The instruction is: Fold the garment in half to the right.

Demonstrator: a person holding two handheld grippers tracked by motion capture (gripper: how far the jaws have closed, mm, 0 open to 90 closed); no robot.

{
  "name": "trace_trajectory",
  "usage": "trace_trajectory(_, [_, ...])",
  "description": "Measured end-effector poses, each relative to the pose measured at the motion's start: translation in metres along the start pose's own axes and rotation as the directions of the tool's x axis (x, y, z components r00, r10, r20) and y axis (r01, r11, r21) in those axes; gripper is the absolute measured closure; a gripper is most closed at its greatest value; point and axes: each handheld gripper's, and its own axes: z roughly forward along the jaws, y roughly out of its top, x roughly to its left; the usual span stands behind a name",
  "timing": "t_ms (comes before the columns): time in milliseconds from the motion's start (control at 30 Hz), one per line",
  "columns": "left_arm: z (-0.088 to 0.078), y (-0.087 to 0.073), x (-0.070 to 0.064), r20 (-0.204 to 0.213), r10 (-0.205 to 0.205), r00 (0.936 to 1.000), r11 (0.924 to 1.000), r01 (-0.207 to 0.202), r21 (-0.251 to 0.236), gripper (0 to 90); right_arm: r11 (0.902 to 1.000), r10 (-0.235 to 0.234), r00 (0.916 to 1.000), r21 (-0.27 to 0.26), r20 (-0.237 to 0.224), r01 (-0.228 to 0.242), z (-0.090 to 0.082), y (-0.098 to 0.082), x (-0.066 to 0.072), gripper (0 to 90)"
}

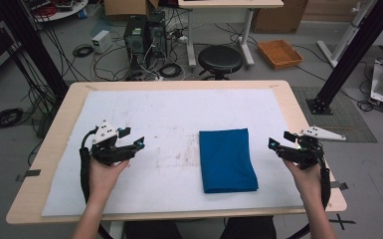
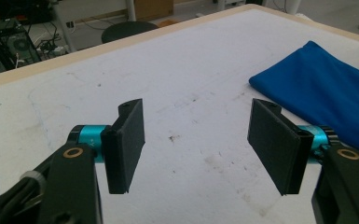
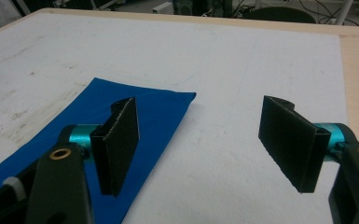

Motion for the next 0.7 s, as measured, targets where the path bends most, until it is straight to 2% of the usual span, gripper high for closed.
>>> trace_trajectory(367, [-0.0003, 0.0001, -0.0062, 0.010, 0.013, 0.9999, 0.9999, -0.013, -0.005, 36.2, 1.0000, 0.002, 1.0000, 0.006, -0.007, -0.002, 0.0041, -0.0002, -0.0027, 28.2])
trace_trajectory(700, [-0.0014, -0.0009, -0.0054, 0.002, 0.009, 1.0000, 0.9999, -0.009, -0.009, 35.2, 0.9998, 0.015, 0.9998, 0.010, -0.014, -0.014, 0.0060, -0.0015, -0.0041, 28.1])
